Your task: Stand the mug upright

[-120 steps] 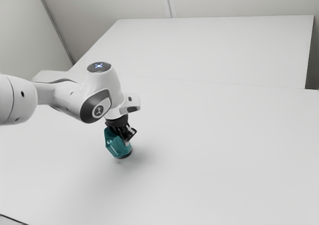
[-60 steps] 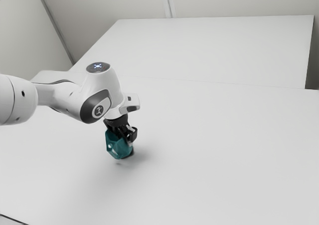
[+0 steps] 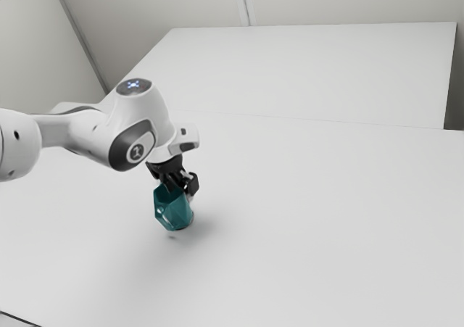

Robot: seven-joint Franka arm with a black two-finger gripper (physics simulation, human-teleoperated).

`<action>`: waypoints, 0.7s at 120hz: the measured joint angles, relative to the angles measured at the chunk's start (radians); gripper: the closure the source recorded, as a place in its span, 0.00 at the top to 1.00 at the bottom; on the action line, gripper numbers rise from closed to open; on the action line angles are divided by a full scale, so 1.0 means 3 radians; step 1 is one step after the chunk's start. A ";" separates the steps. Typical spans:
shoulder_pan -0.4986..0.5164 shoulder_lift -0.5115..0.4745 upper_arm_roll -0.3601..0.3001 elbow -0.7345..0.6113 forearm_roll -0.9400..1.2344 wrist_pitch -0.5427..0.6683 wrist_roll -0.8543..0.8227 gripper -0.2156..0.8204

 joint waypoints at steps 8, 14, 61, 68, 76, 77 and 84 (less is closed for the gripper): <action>-0.0022 -0.0060 0.0000 0.0008 0.0000 -0.0033 -0.0001 0.52; -0.0036 -0.0103 -0.0003 0.0029 0.0001 -0.0066 -0.0002 0.53; 0.0171 0.0334 -0.0019 0.1440 -0.0073 -0.0951 0.0005 0.74; 0.0238 0.0443 -0.0036 0.1677 -0.0108 -0.1152 0.0006 0.75; 0.0317 0.0550 -0.0050 0.1887 -0.0181 -0.1362 0.0005 0.76; 0.0330 0.0566 -0.0055 0.1916 -0.0189 -0.1384 0.0005 0.76; 0.0397 0.0635 -0.0084 0.2049 -0.0233 -0.1525 0.0006 0.77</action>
